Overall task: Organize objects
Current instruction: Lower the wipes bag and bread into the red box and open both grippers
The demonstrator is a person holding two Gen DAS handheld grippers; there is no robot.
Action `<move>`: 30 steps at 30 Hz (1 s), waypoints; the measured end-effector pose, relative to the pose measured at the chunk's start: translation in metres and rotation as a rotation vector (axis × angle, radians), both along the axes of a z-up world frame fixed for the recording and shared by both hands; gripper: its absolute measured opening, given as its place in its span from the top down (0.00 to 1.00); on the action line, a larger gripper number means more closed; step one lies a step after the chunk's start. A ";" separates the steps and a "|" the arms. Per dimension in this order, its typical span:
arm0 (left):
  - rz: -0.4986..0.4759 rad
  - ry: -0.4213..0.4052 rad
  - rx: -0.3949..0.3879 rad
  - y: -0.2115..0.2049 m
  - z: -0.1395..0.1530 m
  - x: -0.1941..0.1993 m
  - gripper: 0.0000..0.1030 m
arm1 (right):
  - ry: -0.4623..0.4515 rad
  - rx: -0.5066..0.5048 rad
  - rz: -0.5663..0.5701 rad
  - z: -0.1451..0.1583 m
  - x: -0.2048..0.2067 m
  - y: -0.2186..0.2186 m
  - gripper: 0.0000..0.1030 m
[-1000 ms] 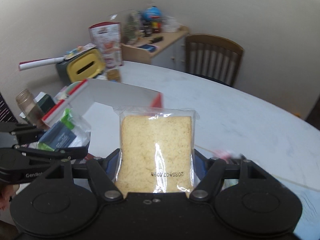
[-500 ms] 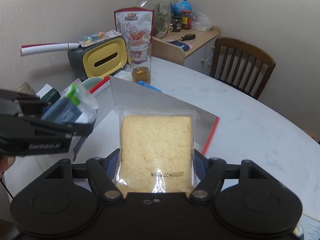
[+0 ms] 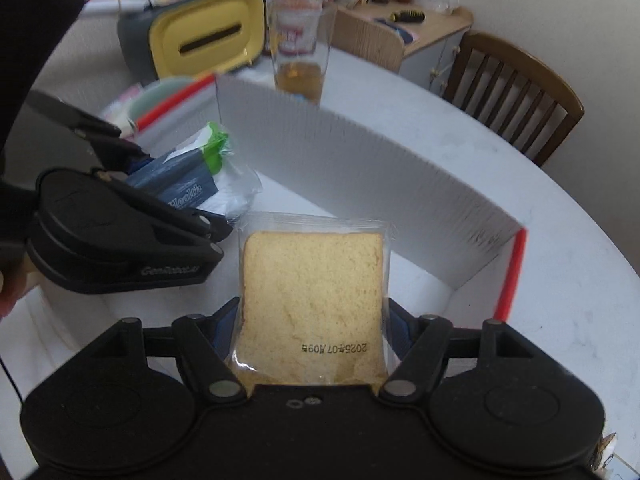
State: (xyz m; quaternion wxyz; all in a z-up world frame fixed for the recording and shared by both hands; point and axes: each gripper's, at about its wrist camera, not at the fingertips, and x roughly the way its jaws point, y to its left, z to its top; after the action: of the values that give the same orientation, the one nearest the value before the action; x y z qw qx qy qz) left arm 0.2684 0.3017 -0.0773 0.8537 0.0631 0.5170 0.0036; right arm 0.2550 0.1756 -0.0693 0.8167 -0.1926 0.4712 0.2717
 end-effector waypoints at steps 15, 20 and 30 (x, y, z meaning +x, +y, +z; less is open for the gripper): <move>0.000 0.197 -0.030 0.002 -0.035 0.026 0.54 | 0.155 -0.108 -0.038 -0.036 0.022 0.014 0.31; 0.019 0.220 -0.029 0.004 -0.038 0.027 0.43 | 0.172 -0.102 -0.034 -0.037 0.022 0.013 0.27; 0.007 0.160 -0.024 -0.003 -0.023 0.009 0.38 | 0.140 -0.050 -0.015 -0.018 0.012 -0.001 0.18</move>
State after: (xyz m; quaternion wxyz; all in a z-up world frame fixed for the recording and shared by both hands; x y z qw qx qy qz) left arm 0.2777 0.2984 -0.1008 0.8104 0.0509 0.5837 -0.0047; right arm 0.2668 0.1745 -0.0877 0.7787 -0.1898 0.5353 0.2665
